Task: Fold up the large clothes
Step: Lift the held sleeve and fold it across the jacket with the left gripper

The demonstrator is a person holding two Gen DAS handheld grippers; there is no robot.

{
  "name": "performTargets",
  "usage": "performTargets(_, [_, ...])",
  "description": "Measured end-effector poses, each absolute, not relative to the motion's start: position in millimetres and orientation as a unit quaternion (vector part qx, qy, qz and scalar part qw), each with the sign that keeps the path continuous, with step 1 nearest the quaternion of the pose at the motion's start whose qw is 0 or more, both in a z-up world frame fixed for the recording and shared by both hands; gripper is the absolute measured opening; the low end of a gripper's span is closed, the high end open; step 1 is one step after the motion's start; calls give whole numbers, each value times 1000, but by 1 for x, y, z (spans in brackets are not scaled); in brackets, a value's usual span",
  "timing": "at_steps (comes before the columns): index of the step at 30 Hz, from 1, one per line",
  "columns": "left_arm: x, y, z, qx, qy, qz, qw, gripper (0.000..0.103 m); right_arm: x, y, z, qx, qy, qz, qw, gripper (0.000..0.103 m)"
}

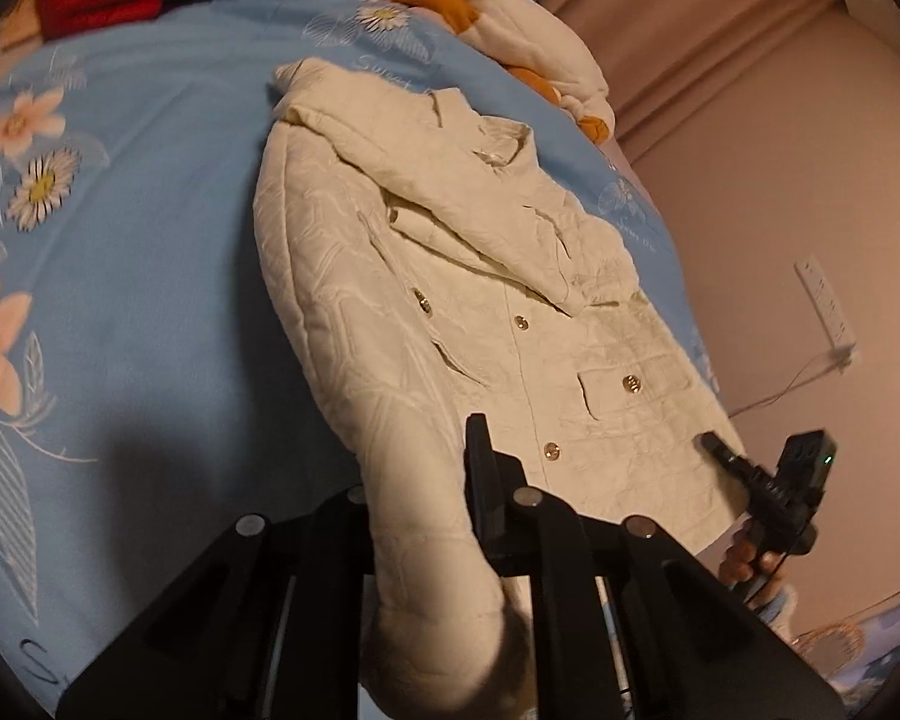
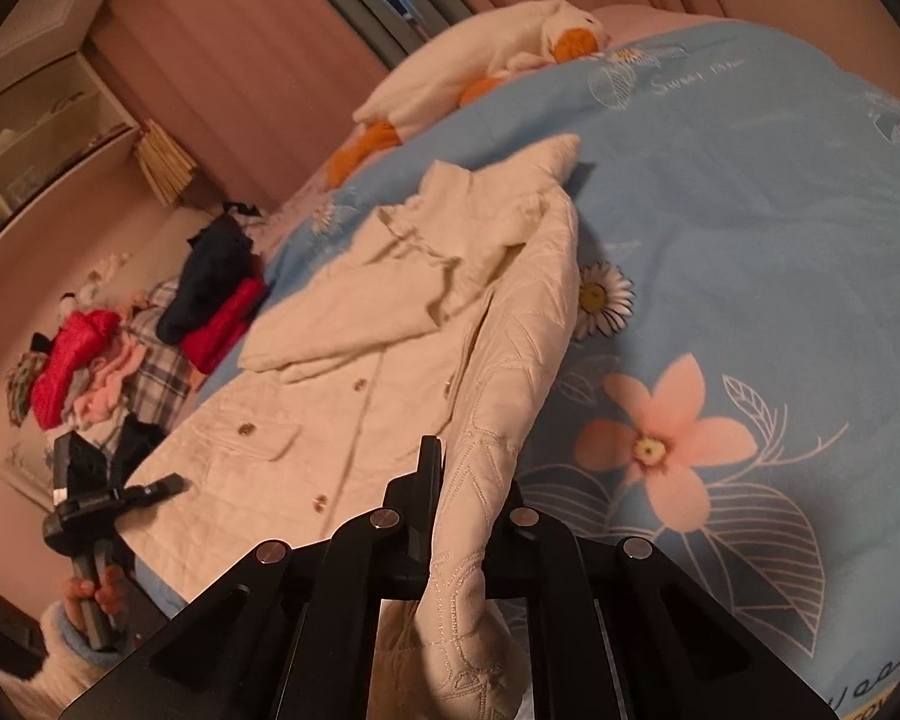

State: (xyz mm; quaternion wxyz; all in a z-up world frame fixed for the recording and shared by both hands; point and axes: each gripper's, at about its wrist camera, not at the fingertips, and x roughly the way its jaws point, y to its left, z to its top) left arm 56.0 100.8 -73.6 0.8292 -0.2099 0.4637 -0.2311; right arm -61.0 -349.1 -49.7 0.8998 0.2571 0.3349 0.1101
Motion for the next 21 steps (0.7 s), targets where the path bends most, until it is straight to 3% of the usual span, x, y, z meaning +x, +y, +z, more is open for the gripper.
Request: performTargets(21, [34,91,-37,-205,438,-280,829,12,-105,-353,-19,253,312,134,906,9])
